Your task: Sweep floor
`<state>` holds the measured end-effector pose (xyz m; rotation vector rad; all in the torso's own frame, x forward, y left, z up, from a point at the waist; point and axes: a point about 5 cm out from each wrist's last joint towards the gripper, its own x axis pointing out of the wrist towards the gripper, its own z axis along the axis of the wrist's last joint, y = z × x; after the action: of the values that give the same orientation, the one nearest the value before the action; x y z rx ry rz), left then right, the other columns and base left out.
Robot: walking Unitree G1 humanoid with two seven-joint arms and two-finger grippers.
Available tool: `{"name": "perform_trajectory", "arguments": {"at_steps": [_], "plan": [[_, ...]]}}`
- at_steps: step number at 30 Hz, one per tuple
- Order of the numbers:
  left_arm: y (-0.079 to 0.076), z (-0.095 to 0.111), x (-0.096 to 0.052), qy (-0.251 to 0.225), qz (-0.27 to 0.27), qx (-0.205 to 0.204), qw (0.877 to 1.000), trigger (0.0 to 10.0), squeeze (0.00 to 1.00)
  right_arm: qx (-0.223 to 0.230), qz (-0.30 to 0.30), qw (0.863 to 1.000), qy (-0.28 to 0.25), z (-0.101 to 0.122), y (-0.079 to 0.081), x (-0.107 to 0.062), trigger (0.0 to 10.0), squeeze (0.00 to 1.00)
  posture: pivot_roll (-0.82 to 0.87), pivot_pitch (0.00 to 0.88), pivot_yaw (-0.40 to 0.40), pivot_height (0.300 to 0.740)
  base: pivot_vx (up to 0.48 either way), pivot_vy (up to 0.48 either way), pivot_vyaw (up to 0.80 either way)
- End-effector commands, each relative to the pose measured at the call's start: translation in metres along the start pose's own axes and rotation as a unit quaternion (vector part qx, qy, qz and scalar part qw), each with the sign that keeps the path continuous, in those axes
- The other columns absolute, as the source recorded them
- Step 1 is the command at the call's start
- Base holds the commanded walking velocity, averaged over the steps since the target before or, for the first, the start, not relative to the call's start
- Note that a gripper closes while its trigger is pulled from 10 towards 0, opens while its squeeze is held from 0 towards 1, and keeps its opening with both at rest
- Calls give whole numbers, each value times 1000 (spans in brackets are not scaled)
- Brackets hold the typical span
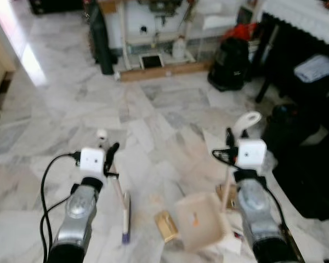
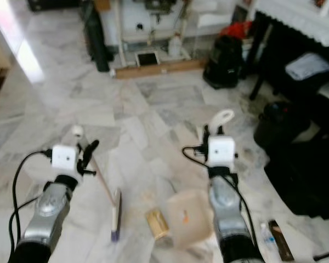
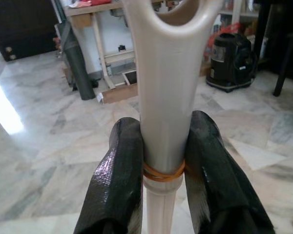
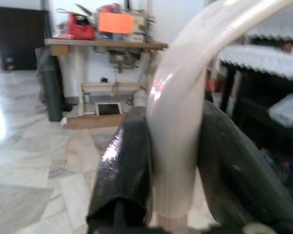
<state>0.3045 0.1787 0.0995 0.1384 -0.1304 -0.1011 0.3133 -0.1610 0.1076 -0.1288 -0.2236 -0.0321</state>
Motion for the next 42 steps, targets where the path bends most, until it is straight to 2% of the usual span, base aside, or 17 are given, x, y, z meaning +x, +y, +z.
{"name": "perform_trajectory", "arguments": {"at_steps": [1, 12, 34, 42], "plan": [[-1, 9, 4, -22, -2, 9, 1000, 10000, 0, -4, -6, 1000, -14, 5, -6, 2, 10000, 0, -30, 57, 12, 740, 356, 0, 0], [-1, 9, 3, -23, -4, 7, 1000, 10000, 0, -17, 7, 1000, -15, 5, -1, 2, 10000, 0, -26, 50, 11, 740, 350, 0, 118], [-3, 7, 2, -15, -11, 5, 1000, 10000, 0, -16, 5, 1000, 0, -2, -2, 0, 10000, 0, -26, 66, 8, 740, 0, 0, 0], [-4, 6, 2, -11, -16, 2, 1000, 10000, 0, -14, 3, 1000, 28, -11, 2, 11, 10000, 0, -29, 76, 7, 740, 0, 0, 0]]}}
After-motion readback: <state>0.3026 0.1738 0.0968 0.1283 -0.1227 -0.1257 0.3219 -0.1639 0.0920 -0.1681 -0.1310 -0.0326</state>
